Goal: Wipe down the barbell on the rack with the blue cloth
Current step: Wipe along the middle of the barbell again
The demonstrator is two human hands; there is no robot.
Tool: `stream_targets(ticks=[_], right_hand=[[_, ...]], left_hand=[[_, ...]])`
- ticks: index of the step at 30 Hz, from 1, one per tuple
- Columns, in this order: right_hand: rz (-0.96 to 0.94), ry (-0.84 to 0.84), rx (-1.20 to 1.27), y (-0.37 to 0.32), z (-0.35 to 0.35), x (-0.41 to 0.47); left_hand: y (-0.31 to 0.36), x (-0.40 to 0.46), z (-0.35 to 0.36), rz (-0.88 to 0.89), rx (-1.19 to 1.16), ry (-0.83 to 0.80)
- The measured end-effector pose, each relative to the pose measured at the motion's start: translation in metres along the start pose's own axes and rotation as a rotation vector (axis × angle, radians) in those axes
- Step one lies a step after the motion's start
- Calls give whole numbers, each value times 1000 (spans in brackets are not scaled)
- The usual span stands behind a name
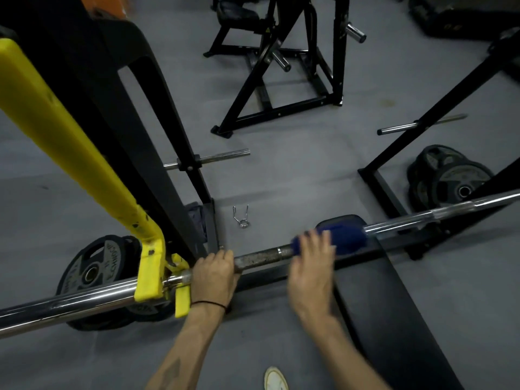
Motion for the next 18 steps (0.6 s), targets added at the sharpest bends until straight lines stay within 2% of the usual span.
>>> stream_targets(ticks=[3, 5, 6, 8, 11, 13, 14, 16, 18], right_hand=[[-202, -105, 100, -75, 16, -39], [-337, -182, 142, -85, 19, -37], [-433, -204, 126, -76, 19, -28], [-567, -243, 64, -41, 16, -7], [-422, -181, -67, 51, -5, 42], [-303, -145, -171, 104, -25, 61], [-253, -135, -184, 117, -32, 64], [-127, -72, -167, 112, -31, 62], [54, -13, -121, 79, -19, 46]], left_hand=[[0, 13, -4, 25, 68, -29], [2, 23, -9, 42, 164, -131], [-1, 28, -5, 26, 194, -204], [-5, 34, 0, -24, 87, -386], [-5, 37, 4, -81, 10, -505], [-6, 31, 4, -83, 31, -425], [-6, 25, 1, -69, 24, -316], [-4, 7, -7, 13, -57, -56], [-7, -14, -7, 87, -83, 64]])
Point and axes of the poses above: each hand's wrist, its own x-axis towards the middle knuckle, its own z-axis out of the palm, y = z × x, the point moved 7 cm from there along x, towards the middle knuckle, and after that the axes turned 12 degrees about y, right-handed, at the moved point
